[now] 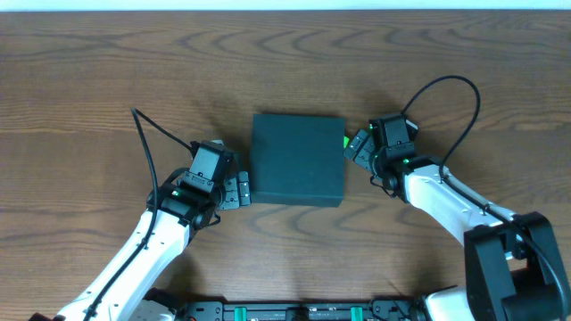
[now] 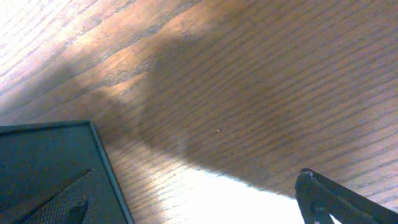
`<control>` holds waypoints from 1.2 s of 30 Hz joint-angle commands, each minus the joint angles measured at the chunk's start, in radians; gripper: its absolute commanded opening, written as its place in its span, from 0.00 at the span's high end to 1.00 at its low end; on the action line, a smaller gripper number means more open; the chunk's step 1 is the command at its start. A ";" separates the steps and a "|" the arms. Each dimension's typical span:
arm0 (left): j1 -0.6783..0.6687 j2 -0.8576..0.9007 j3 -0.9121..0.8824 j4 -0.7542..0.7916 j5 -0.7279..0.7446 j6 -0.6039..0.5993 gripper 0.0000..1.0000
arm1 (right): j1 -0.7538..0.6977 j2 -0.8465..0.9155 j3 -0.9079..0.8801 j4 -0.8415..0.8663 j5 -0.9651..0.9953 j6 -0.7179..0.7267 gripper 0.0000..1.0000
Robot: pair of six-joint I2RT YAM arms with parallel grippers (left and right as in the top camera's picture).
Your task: Pack container
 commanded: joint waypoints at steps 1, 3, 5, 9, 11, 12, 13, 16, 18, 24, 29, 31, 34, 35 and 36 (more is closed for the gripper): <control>-0.003 -0.008 0.019 -0.003 0.030 0.000 0.05 | 0.012 -0.007 0.006 0.011 -0.020 -0.010 0.01; -0.003 -0.008 0.019 -0.003 0.052 -0.001 0.05 | 0.012 -0.007 0.006 0.014 -0.020 -0.010 0.01; -0.003 -0.008 0.019 -0.003 0.059 -0.004 0.05 | 0.012 -0.007 0.006 0.015 -0.020 -0.010 0.01; -0.005 -0.011 0.019 -0.003 0.086 -0.021 0.05 | 0.012 -0.007 0.006 0.026 -0.019 -0.010 0.01; -0.005 -0.011 0.019 -0.003 0.096 -0.024 0.05 | 0.012 -0.007 0.006 0.034 -0.019 -0.010 0.01; -0.004 -0.011 0.019 -0.004 0.092 -0.024 0.05 | 0.012 -0.007 0.006 0.038 -0.019 -0.010 0.01; -0.004 -0.011 0.019 -0.003 0.084 -0.023 0.05 | 0.012 -0.007 0.006 0.041 -0.019 -0.010 0.01; -0.002 -0.011 0.019 -0.003 0.029 -0.023 0.05 | 0.010 -0.009 0.006 0.040 -0.018 -0.010 0.01; -0.002 -0.013 0.019 -0.003 -0.016 -0.023 0.05 | -0.002 -0.021 0.006 0.028 -0.005 -0.010 0.01; -0.002 -0.048 0.031 -0.004 -0.055 0.016 0.05 | -0.052 -0.137 0.007 -0.061 0.049 -0.019 0.01; -0.002 -0.119 0.056 -0.042 -0.135 0.049 0.05 | -0.068 -0.308 0.007 -0.162 0.136 -0.084 0.01; -0.002 -0.154 0.078 -0.078 -0.150 0.085 0.05 | -0.068 -0.399 0.007 -0.206 0.138 -0.128 0.01; -0.003 -0.211 0.116 -0.137 -0.151 0.142 0.05 | -0.068 -0.531 0.007 -0.264 0.135 -0.187 0.01; -0.003 -0.230 0.126 -0.155 -0.151 0.161 0.05 | -0.068 -0.579 0.007 -0.289 0.138 -0.190 0.01; -0.003 -0.249 0.136 -0.172 -0.150 0.178 0.05 | -0.068 -0.616 0.007 -0.312 0.139 -0.191 0.01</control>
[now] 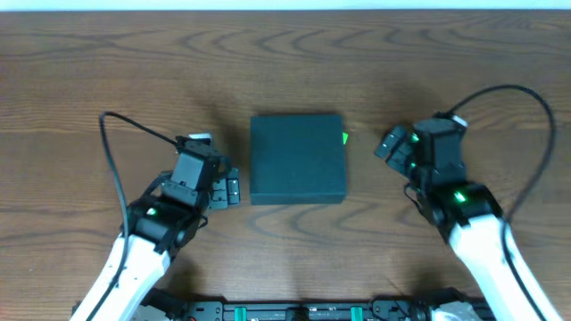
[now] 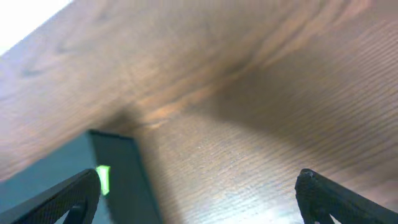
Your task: Pack container
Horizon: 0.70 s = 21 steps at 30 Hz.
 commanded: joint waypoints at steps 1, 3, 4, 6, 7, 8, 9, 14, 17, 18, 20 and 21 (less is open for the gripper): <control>-0.003 -0.066 0.056 -0.046 -0.023 0.092 0.05 | -0.006 -0.126 0.007 -0.064 0.029 -0.058 0.01; -0.005 -0.106 0.087 -0.112 0.010 0.113 0.05 | -0.006 -0.219 0.008 -0.146 0.004 -0.057 0.01; -0.005 -0.134 0.109 -0.156 0.037 0.124 0.05 | -0.006 -0.273 0.011 -0.182 -0.024 -0.057 0.01; -0.005 -0.190 0.146 -0.212 0.089 0.130 0.05 | -0.006 -0.384 0.023 -0.237 -0.065 -0.063 0.01; -0.005 -0.218 0.158 -0.226 0.122 0.147 0.05 | -0.004 -0.441 0.032 -0.255 -0.082 -0.095 0.01; -0.005 -0.254 0.167 -0.238 0.168 0.184 0.05 | -0.002 -0.497 0.043 -0.268 -0.094 -0.148 0.01; -0.005 -0.293 0.169 -0.245 0.205 0.212 0.05 | 0.000 -0.550 0.055 -0.280 -0.106 -0.211 0.01; -0.005 -0.466 0.167 -0.322 0.263 0.230 0.05 | 0.009 -0.774 0.144 -0.429 -0.114 -0.391 0.01; -0.005 -0.536 0.158 -0.373 0.262 0.230 0.05 | 0.009 -0.845 0.166 -0.523 -0.123 -0.390 0.01; -0.005 -0.560 0.151 -0.383 0.264 0.227 0.05 | 0.009 -0.864 0.165 -0.558 -0.134 -0.390 0.01; -0.005 -0.586 0.143 -0.389 0.255 0.217 0.05 | 0.009 -0.875 0.165 -0.592 -0.147 -0.396 0.01; -0.005 -0.594 0.142 -0.389 0.245 0.215 0.05 | 0.009 -0.874 0.165 -0.593 -0.162 -0.401 0.01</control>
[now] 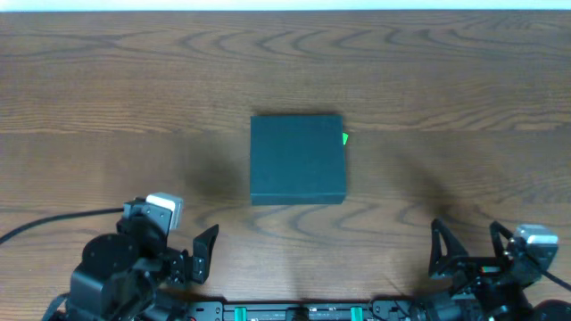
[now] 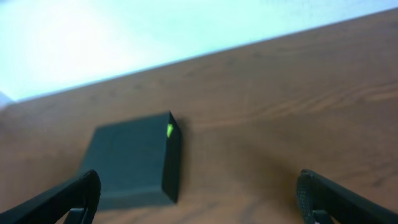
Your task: Pack container
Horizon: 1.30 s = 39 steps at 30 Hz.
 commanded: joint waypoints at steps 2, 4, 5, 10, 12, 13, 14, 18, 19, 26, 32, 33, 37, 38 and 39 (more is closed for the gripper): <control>-0.004 -0.018 -0.014 -0.002 -0.042 -0.012 0.05 | 0.010 0.001 -0.004 0.029 -0.068 -0.034 0.01; -0.004 -0.018 -0.014 -0.009 -0.096 -0.012 0.05 | 0.010 0.002 -0.004 0.047 -0.070 -0.023 0.01; -0.004 -0.018 -0.014 -0.017 -0.098 -0.012 0.05 | 0.010 0.001 -0.004 0.044 -0.071 -0.024 0.01; -0.004 -0.018 -0.014 -0.049 -0.091 -0.012 0.05 | 0.010 0.001 -0.004 -0.021 -0.071 -0.024 0.01; -0.004 -0.018 -0.014 -0.049 -0.091 -0.012 0.05 | 0.010 0.001 -0.004 -0.055 -0.071 -0.024 0.01; -0.004 -0.018 -0.014 -0.048 -0.091 -0.012 0.05 | 0.010 0.001 -0.004 -0.073 -0.071 -0.024 0.01; -0.004 -0.018 -0.014 -0.049 -0.091 -0.012 0.05 | 0.010 0.002 -0.004 -0.100 -0.071 -0.024 0.01; -0.004 -0.018 -0.014 -0.049 -0.091 -0.012 0.05 | 0.010 0.001 -0.004 -0.189 -0.071 -0.024 0.01; -0.004 -0.018 -0.014 -0.049 -0.091 -0.012 0.05 | 0.010 0.001 -0.004 -0.202 -0.073 -0.017 0.01; -0.004 -0.018 -0.014 -0.049 -0.091 -0.012 0.05 | 0.010 0.001 -0.004 -0.204 -0.074 -0.016 0.01; -0.004 -0.018 -0.014 -0.049 -0.091 -0.012 0.05 | 0.010 -0.029 -0.011 -0.068 -0.040 -0.126 0.01; -0.004 -0.018 -0.014 -0.049 -0.091 -0.012 0.05 | 0.010 -0.043 -0.021 -0.029 -0.040 -0.185 0.01; -0.004 -0.018 -0.014 -0.049 -0.091 -0.012 0.05 | 0.003 -0.118 -0.095 0.003 -0.040 -0.369 0.01; -0.004 -0.018 -0.014 -0.049 -0.091 -0.012 0.05 | -0.004 -0.143 -0.124 0.005 -0.040 -0.388 0.01; -0.004 -0.018 -0.014 -0.049 -0.091 -0.012 0.05 | -0.012 -0.171 -0.154 0.005 -0.040 -0.399 0.01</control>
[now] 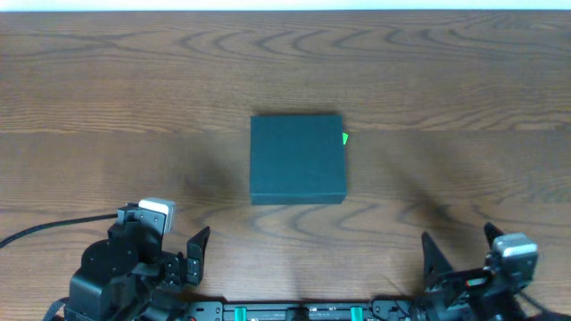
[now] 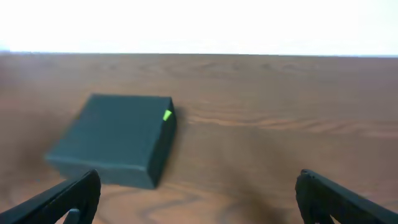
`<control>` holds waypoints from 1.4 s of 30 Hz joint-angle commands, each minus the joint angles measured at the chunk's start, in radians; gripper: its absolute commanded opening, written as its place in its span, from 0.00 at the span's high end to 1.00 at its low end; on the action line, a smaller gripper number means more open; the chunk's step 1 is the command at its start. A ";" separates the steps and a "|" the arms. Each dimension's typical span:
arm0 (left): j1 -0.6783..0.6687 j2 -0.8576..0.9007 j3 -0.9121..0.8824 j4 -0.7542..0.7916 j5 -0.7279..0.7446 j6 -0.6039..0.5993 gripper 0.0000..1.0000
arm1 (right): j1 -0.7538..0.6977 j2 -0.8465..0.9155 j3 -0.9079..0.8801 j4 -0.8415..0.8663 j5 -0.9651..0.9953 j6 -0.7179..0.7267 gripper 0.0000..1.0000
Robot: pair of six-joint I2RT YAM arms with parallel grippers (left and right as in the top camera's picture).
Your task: Pack container
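Observation:
A dark teal box (image 1: pixel 296 160) with its lid on lies flat in the middle of the wooden table; the right wrist view shows the box (image 2: pixel 118 138) from the front right. A small bright green tab (image 1: pixel 344 138) sticks out at its far right corner, and this green tab (image 2: pixel 166 115) also shows from the wrist. My left gripper (image 1: pixel 171 248) is drawn back at the front left edge, its jaws spread and empty. My right gripper (image 1: pixel 462 250) sits at the front right edge, open wide with nothing in it (image 2: pixel 199 205). Both are well apart from the box.
Brown wooden table (image 1: pixel 446 89) runs all round the box. A black rail (image 1: pixel 294 312) runs along the front edge between the two arm bases. A cable (image 1: pixel 53 227) trails left from the left arm.
Both arms stay drawn back at the front edge, each shifted slightly. The right wrist view now looks more level at the box. The box has not moved.
At first both grippers stood right against the box's left and right sides. Then they were a little apart from it, open. Later both arms were pulled back to the table's front edge, where they remain. The closed box kept its place throughout.

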 commanded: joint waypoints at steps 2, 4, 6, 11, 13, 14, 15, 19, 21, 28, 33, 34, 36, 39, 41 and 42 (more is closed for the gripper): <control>-0.004 -0.003 -0.011 -0.003 -0.018 -0.007 0.05 | -0.029 -0.076 -0.117 -0.012 0.023 -0.137 0.01; -0.004 -0.003 -0.011 -0.003 -0.018 -0.007 0.05 | -0.052 -0.075 -0.163 0.002 0.029 -0.137 0.01; -0.004 -0.003 -0.011 -0.003 -0.018 -0.007 0.05 | -0.065 -0.076 -0.201 0.010 0.028 -0.151 0.01; -0.004 -0.003 -0.011 -0.003 -0.018 -0.007 0.05 | -0.069 -0.076 -0.298 0.024 0.027 -0.151 0.01; -0.004 -0.003 -0.011 -0.003 -0.018 -0.007 0.05 | -0.068 -0.076 -0.325 0.032 0.024 -0.152 0.01; -0.004 -0.003 -0.011 -0.003 -0.018 -0.007 0.05 | -0.068 -0.076 -0.338 0.037 0.024 -0.152 0.01; -0.004 -0.003 -0.011 -0.003 -0.018 -0.007 0.05 | -0.068 -0.076 -0.348 0.040 0.024 -0.156 0.01; -0.004 -0.003 -0.011 -0.003 -0.018 -0.007 0.05 | -0.068 -0.076 -0.402 0.058 0.024 -0.171 0.01; -0.004 -0.003 -0.011 -0.003 -0.018 -0.007 0.05 | -0.068 -0.076 -0.425 0.058 0.024 -0.174 0.01; -0.004 -0.003 -0.011 -0.003 -0.018 -0.007 0.05 | -0.068 -0.076 -0.478 0.010 0.018 -0.173 0.01; -0.004 -0.003 -0.011 -0.003 -0.018 -0.007 0.05 | -0.068 -0.076 -0.485 -0.008 -0.002 -0.173 0.01; -0.004 -0.003 -0.011 -0.003 -0.018 -0.007 0.05 | -0.068 -0.076 -0.485 -0.007 -0.002 -0.173 0.01; -0.004 -0.003 -0.011 -0.003 -0.018 -0.007 0.05 | -0.069 -0.076 -0.485 -0.006 -0.002 -0.173 0.01; -0.004 -0.003 -0.011 -0.003 -0.018 -0.007 0.05 | -0.068 -0.076 -0.485 -0.006 -0.002 -0.173 0.01; -0.004 -0.003 -0.011 -0.003 -0.018 -0.007 0.05 | -0.069 -0.076 -0.485 -0.006 -0.002 -0.173 0.01; -0.004 -0.003 -0.011 -0.003 -0.018 -0.007 0.05 | -0.068 -0.076 -0.485 -0.006 -0.002 -0.173 0.01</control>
